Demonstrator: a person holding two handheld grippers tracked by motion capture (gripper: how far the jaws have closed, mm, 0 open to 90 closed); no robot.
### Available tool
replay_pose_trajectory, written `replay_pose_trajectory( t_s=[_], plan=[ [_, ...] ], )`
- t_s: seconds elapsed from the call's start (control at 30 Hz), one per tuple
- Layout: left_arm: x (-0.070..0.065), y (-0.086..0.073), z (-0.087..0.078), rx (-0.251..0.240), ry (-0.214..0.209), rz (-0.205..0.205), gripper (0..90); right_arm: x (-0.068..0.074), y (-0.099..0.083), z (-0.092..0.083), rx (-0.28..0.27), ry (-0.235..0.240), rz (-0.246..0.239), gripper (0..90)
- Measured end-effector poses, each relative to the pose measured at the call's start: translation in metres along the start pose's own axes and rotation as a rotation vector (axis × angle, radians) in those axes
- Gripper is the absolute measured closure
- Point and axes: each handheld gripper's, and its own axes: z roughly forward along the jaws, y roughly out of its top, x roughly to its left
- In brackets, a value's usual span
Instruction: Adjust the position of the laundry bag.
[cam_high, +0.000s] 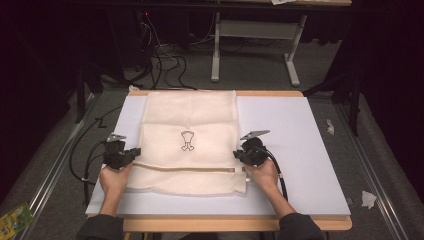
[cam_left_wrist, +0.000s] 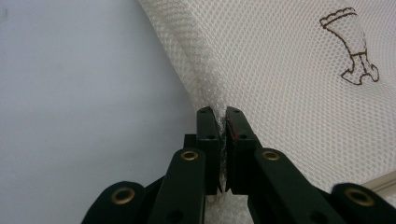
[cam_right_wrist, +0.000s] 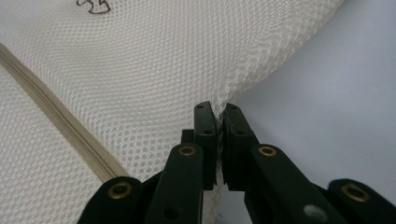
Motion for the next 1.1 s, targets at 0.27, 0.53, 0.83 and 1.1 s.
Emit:
replay_pose_trajectory(
  t_s=[0.27,0.53,0.83,1.1],
  plan=[
    [-0.004,0.001,0.004,-0.015,-0.029,-0.023,86.1,-0.013,-0.005,-0.007,-0.038,0.020,0.040,87.2],
    [-0.010,0.003,0.005,-0.024,-0.047,-0.027,86.0,-0.020,-0.010,-0.010,-0.049,0.026,0.063,87.1],
    [-0.020,0.010,0.006,-0.029,-0.040,0.019,85.9,-0.027,-0.014,-0.017,-0.053,0.011,0.065,87.1],
    [-0.029,0.012,0.012,-0.030,-0.058,0.025,85.7,-0.034,-0.018,-0.024,-0.061,-0.006,0.074,87.1]
  ],
)
